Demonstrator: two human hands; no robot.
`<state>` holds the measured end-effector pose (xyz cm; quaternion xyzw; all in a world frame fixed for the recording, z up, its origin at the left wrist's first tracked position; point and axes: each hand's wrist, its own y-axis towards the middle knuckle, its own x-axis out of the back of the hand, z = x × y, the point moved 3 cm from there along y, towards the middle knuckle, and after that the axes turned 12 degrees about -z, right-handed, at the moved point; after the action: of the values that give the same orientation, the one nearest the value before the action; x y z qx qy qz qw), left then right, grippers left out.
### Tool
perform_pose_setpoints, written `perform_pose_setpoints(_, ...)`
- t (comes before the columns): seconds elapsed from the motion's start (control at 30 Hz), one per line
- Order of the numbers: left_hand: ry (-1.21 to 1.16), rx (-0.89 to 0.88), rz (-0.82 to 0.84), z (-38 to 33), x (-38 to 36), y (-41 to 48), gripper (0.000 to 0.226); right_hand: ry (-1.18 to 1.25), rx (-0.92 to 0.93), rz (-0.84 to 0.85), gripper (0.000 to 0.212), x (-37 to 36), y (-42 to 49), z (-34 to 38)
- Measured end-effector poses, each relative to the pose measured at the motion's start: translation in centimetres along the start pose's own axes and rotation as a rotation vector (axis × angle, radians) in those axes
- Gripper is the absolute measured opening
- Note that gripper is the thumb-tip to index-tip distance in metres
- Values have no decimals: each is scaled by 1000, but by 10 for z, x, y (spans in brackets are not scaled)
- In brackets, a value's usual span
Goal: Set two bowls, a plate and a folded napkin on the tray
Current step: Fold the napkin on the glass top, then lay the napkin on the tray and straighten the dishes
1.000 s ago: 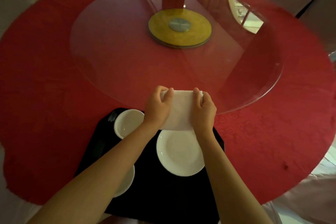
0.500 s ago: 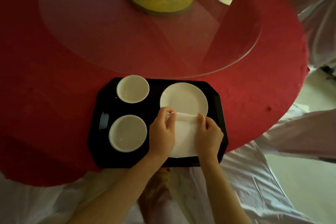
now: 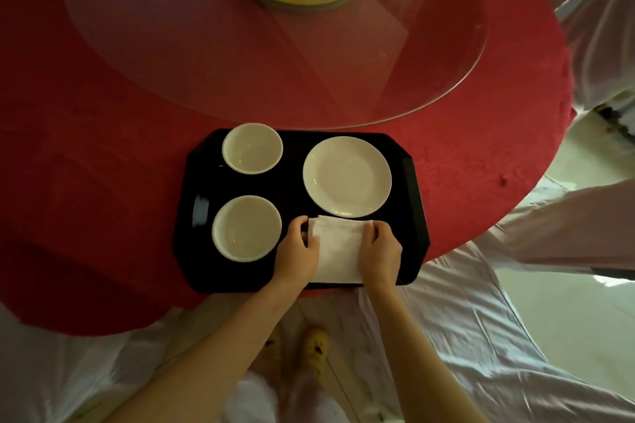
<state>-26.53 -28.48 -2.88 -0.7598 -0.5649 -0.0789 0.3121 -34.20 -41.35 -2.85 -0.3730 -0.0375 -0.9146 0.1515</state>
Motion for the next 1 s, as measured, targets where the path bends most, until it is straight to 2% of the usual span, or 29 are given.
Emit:
perform_pose_setpoints(0.1, 41, 15, 29, 4, -2, 1, 47, -45, 7, 42, 25, -7, 1, -3)
perform_pose_setpoints(0.3, 145, -128, -88, 1, -4, -6, 44, -214, 126, 49, 25, -5, 2, -5)
perform_pose_setpoints(0.4, 236, -173, -88, 0, -4, -5, 45, -208, 93, 91, 23, -3, 6, -9)
perform_pose_setpoints(0.73, 288, -88, -55, -2, -2, -16, 59, -206, 120, 154, 19, -1, 13, -10)
perform_pose_setpoints(0.83, 368, -197, -22, -13, -2, -33, 66, -167, 142, 116, 21, 8, 24, -6)
perform_pose_setpoints(0.93, 296, -331, -2, -37, -2, -38, 64, -149, 192, 78, 19, 19, 49, 4)
perform_pose_setpoints(1.0, 255, -337, -1, -53, -3, -21, 62, -145, 242, 99, 21, 21, 65, 12)
